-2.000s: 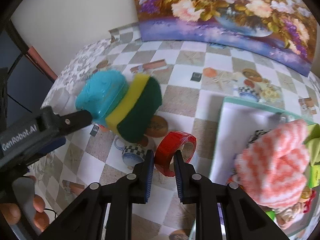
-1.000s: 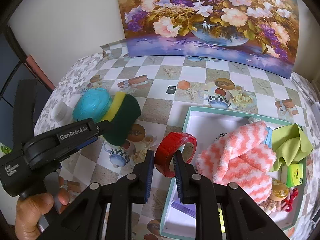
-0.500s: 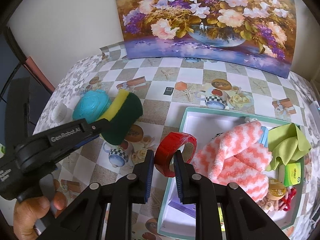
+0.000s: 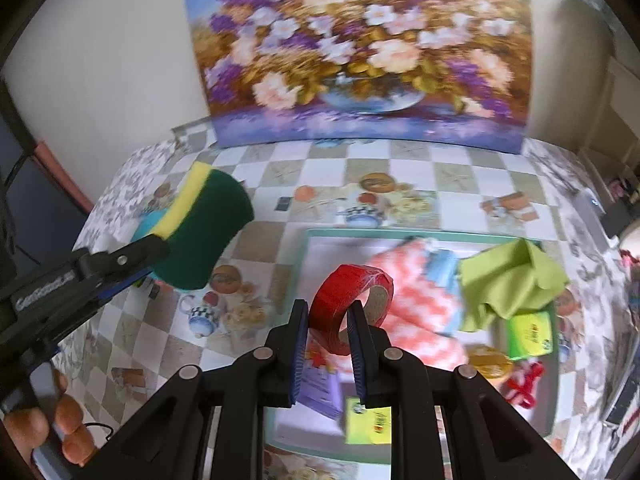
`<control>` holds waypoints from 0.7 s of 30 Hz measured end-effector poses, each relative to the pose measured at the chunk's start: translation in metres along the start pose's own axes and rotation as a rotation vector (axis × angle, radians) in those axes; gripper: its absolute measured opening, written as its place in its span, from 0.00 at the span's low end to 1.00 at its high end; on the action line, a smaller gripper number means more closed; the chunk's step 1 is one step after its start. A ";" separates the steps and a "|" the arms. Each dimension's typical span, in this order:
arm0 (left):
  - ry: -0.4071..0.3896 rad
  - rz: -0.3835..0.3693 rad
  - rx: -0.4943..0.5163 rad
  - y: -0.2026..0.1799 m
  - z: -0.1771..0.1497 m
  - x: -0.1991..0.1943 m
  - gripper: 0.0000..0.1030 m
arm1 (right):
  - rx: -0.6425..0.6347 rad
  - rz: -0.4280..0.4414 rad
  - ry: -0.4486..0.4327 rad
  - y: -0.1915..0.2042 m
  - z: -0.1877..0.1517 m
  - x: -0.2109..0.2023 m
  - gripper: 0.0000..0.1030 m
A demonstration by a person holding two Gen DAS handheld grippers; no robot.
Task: Organize soft objects
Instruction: 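Carry the sponge and tape roll over the tray and open the right gripper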
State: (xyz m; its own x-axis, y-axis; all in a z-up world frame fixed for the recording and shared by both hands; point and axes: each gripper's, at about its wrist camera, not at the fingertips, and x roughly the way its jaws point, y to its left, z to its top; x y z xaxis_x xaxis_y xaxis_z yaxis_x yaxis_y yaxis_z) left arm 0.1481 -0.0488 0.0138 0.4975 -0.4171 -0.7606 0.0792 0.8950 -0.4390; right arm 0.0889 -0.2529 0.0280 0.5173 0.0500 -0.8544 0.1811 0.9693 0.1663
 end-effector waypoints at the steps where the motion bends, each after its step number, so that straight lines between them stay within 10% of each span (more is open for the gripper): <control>1: 0.000 -0.008 0.010 -0.004 -0.001 -0.001 0.27 | 0.016 -0.007 -0.007 -0.007 0.000 -0.004 0.21; 21: 0.236 -0.266 0.214 -0.113 -0.069 0.019 0.27 | 0.224 -0.184 -0.001 -0.125 -0.018 -0.031 0.21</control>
State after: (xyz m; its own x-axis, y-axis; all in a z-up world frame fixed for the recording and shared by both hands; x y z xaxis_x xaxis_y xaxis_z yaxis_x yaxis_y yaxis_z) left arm 0.0891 -0.1687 0.0165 0.2258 -0.6406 -0.7340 0.3684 0.7536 -0.5444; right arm 0.0348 -0.3713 0.0246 0.4591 -0.1222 -0.8799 0.4524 0.8846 0.1132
